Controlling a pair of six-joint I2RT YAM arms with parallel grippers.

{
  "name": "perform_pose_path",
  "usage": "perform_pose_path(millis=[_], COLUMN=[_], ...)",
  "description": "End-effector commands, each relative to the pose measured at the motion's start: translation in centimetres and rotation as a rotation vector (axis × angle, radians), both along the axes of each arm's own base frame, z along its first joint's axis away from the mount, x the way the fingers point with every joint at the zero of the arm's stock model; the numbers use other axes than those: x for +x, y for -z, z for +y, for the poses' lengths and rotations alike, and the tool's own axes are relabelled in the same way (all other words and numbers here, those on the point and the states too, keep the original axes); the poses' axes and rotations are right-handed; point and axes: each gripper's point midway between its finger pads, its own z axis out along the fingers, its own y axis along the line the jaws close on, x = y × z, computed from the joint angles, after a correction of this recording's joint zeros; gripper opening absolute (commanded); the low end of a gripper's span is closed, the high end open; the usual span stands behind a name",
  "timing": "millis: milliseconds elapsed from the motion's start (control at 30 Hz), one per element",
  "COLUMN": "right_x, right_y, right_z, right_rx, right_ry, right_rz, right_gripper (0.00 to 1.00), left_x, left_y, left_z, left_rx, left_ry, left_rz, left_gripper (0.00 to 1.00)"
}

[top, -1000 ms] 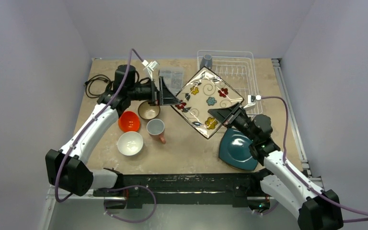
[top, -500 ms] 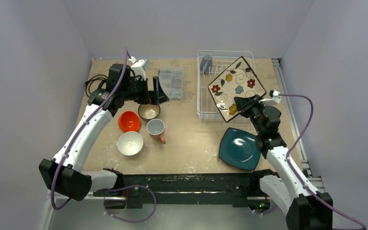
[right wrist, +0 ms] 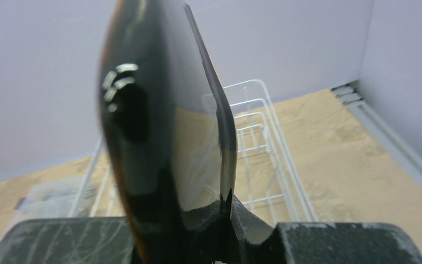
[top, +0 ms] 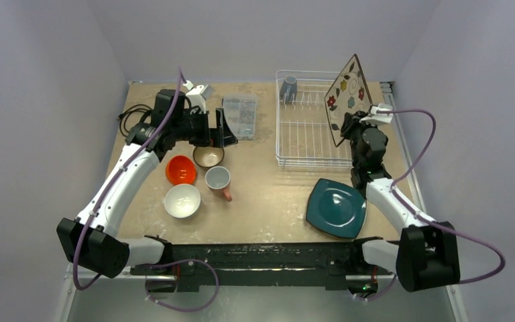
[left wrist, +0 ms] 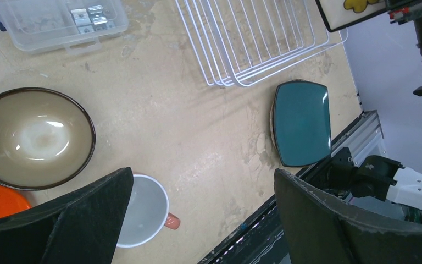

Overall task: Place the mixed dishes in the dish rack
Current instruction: Insert the plate into the dish rack.

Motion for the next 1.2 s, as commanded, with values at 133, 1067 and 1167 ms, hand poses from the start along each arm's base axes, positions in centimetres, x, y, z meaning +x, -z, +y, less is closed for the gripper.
perform_pose_path(millis=[133,1067,1167], right_x=[1.6,10.9,11.5], right_y=[-16.2,-9.2,-8.1], right_z=[-4.2,-7.0,-6.9], right_rx=[-0.111,-0.151,-0.142], right_ry=[0.229,0.165,0.157], right_rz=[-0.521,-0.426,-0.417], right_gripper=[0.00,0.00,0.00], left_x=[0.4,0.9,0.8], left_y=[-1.7,0.0,0.0], left_z=[-1.0,-2.0,-2.0], left_rx=[-0.043,-0.064,-0.064], left_ry=[0.057,0.094,0.096], left_rz=[-0.053,0.021,0.020], left_gripper=[0.99,0.99,0.99])
